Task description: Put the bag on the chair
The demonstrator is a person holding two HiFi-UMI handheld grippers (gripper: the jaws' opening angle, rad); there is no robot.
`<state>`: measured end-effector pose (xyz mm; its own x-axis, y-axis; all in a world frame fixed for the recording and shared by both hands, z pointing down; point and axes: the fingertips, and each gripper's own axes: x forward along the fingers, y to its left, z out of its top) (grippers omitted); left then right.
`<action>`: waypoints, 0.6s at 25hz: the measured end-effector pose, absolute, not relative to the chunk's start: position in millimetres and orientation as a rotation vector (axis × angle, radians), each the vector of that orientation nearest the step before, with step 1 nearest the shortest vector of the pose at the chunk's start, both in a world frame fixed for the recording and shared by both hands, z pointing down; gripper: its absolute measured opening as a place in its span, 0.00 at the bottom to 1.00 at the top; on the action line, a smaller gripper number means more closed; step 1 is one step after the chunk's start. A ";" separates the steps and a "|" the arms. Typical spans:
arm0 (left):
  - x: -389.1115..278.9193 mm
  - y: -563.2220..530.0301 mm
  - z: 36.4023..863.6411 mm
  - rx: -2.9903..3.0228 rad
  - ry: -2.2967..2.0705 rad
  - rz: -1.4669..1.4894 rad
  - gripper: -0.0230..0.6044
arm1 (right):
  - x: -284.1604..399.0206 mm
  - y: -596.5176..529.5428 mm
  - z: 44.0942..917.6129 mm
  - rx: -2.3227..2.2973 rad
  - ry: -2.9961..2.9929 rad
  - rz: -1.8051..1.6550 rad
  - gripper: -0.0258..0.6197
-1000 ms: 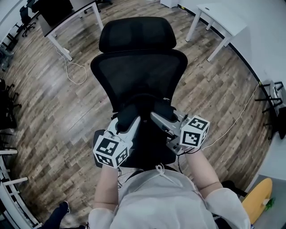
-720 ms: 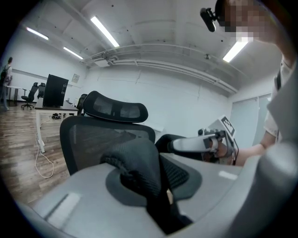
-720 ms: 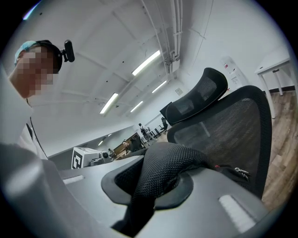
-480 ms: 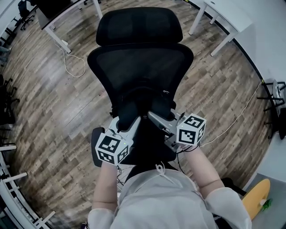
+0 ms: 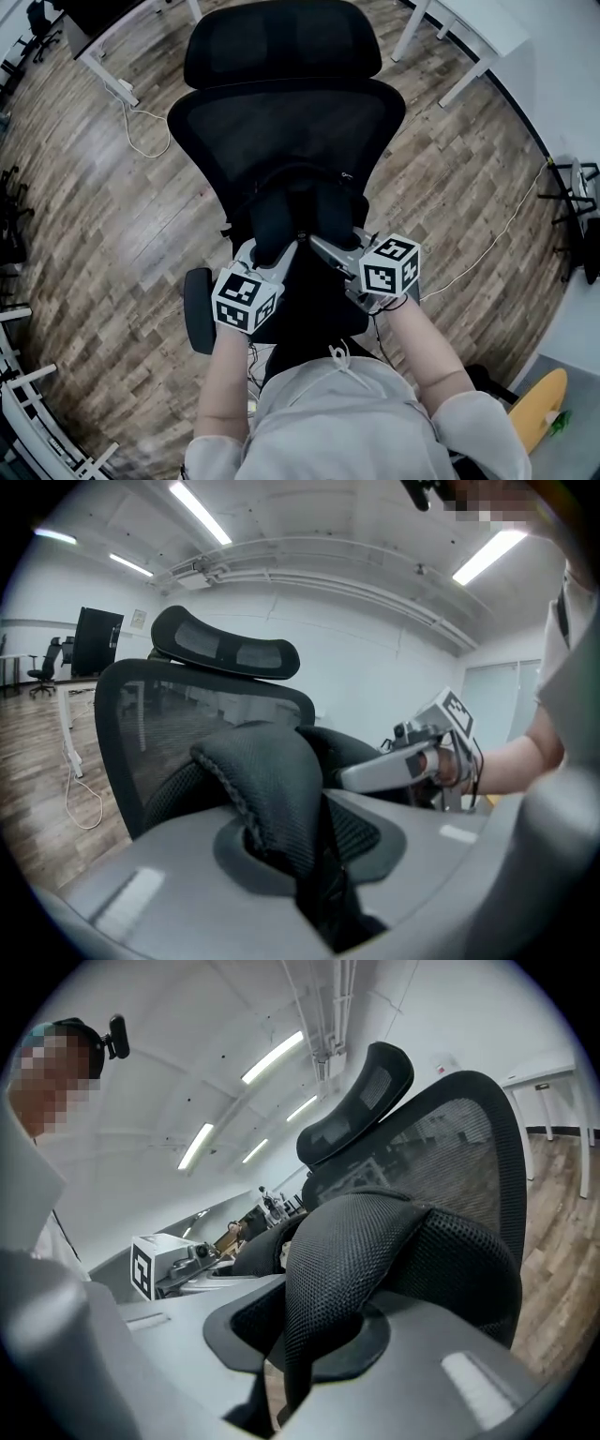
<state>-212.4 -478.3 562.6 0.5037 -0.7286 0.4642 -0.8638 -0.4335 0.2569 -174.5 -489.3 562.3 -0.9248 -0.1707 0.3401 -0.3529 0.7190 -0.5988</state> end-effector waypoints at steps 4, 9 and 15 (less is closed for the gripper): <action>-205.7 -480.6 586.8 2.261 -1.286 0.430 0.16 | -169.2 -494.3 591.0 0.444 -2.595 1.047 0.13; -204.2 -484.9 620.2 2.206 -1.284 0.404 0.16 | -160.2 -500.5 637.2 0.538 -2.479 1.055 0.13; -220.0 -486.0 666.4 2.176 -1.308 0.467 0.16 | -153.8 -513.2 671.6 0.634 -2.445 1.038 0.14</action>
